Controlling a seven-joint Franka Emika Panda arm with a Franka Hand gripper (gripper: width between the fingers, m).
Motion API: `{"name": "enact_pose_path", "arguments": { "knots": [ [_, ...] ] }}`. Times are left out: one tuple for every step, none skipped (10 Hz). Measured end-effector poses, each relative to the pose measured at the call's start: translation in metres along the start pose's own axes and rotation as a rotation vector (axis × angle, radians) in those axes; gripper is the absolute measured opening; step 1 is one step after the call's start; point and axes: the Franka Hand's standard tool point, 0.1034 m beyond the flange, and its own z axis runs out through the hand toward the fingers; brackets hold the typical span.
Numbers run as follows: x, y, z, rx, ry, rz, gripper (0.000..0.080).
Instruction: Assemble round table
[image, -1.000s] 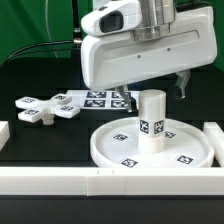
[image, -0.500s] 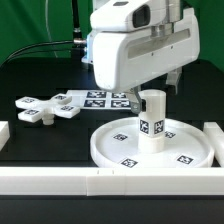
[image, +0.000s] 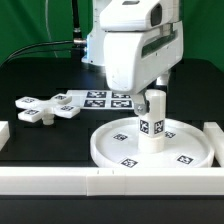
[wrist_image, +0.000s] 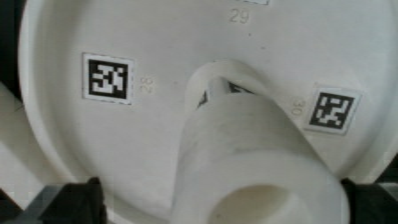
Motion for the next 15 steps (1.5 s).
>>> {"name": "enact_pose_path", "arguments": {
  "knots": [
    [0.0005,0.0011,0.0008,-0.003,-0.015,-0.086,0.0649],
    [0.0033,0.0012,0.0032,-0.007,-0.032,-0.169,0.0649],
    [0.0052,0.0006,0.0043,-0.010,-0.043,-0.269,0.0649],
    [0.0066,0.0001,0.0047,-0.014,-0.051,-0.341,0.0649],
    [0.0063,0.0001,0.0048,-0.015,-0.060,-0.389,0.0649],
    [0.0053,0.0004,0.0050,-0.015,-0.068,-0.442,0.0649],
    [0.0043,0.0007,0.0052,-0.014,-0.071,-0.477,0.0649],
    [0.0029,0.0014,0.0051,-0.014,-0.080,-0.552,0.0649],
    [0.0030,0.0013,0.0051,-0.014,-0.083,-0.565,0.0649],
    [0.0037,0.0010,0.0052,-0.014,-0.089,-0.595,0.0649],
    [0.0052,-0.0009,0.0058,-0.011,-0.088,-0.584,0.0540],
    [0.0001,-0.0056,0.0082,0.016,-0.095,-0.580,0.0407],
    [-0.0007,-0.0056,0.0085,0.019,-0.096,-0.579,0.0409],
    [-0.0009,-0.0056,0.0086,0.019,-0.096,-0.578,0.0409],
    [-0.0011,-0.0056,0.0086,0.019,-0.096,-0.571,0.0409]
  ]
}}
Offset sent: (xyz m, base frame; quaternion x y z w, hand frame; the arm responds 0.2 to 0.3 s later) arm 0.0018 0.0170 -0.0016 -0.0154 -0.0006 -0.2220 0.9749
